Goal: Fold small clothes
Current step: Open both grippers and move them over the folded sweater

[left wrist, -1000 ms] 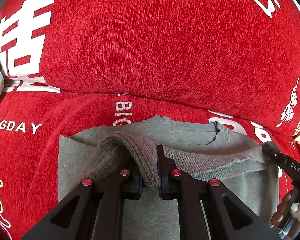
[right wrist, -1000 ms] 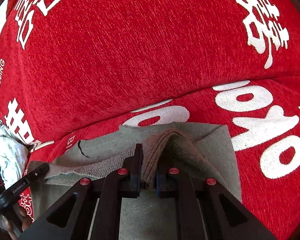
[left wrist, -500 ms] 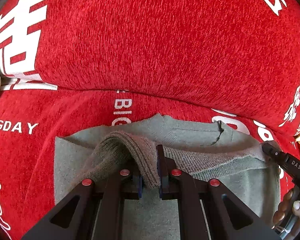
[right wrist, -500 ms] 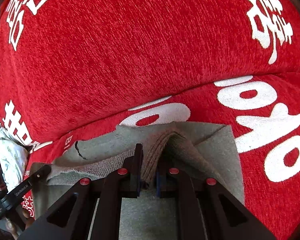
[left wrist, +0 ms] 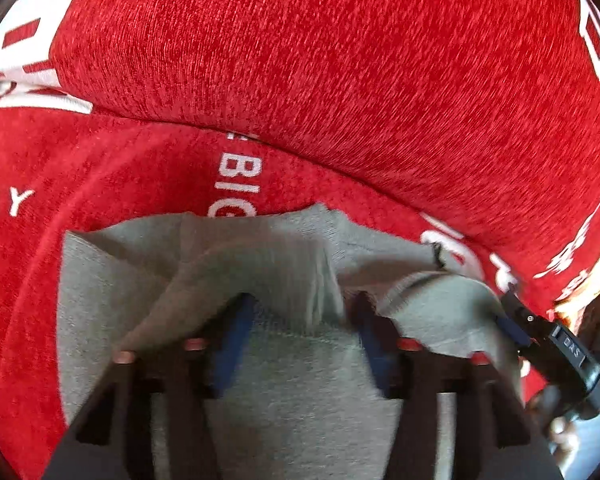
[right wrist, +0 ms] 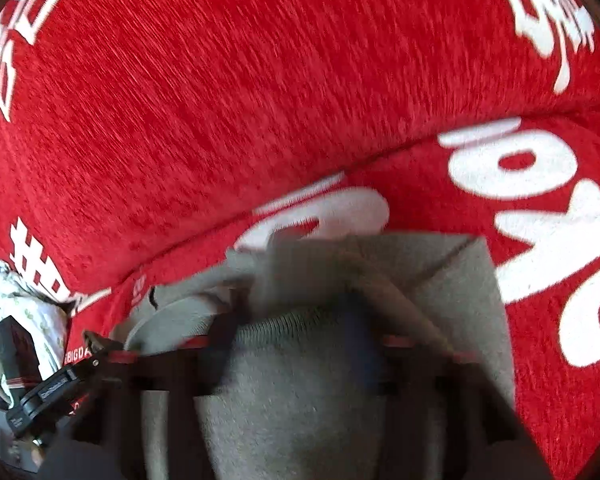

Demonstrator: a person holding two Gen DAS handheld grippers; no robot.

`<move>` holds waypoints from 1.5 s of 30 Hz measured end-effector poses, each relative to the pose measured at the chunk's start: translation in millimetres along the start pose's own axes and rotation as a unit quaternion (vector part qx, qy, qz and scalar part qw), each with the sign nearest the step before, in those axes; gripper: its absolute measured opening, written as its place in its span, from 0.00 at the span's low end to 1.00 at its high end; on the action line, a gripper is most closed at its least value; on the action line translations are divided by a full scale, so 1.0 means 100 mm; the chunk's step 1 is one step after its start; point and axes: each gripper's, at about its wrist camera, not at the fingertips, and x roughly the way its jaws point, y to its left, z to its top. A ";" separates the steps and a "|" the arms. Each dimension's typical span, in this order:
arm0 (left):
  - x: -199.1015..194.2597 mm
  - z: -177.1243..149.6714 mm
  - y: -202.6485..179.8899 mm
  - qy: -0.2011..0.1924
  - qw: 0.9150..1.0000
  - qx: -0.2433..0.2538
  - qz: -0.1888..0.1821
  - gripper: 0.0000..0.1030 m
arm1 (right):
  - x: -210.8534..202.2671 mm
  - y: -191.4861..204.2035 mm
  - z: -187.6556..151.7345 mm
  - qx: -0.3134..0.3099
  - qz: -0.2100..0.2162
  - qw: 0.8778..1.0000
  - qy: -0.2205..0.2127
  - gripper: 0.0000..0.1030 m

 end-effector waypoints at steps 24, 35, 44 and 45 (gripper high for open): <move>0.02 -0.17 -0.25 -0.041 0.985 0.103 0.129 0.64 | 0.27 0.38 -0.12 -0.167 -0.157 0.973 0.024 0.87; -0.36 -0.90 -0.30 -0.078 0.977 0.139 0.145 0.64 | -0.10 0.99 -1.03 -0.298 -0.102 0.949 0.003 0.87; -0.71 -1.09 0.02 -0.091 0.981 0.102 0.135 0.64 | -0.51 0.36 -0.93 -0.191 -0.147 0.970 -0.022 0.89; -0.76 -1.16 -0.02 -0.095 0.982 0.104 0.126 0.64 | -0.62 0.40 -1.00 -0.192 -0.135 0.971 -0.033 0.89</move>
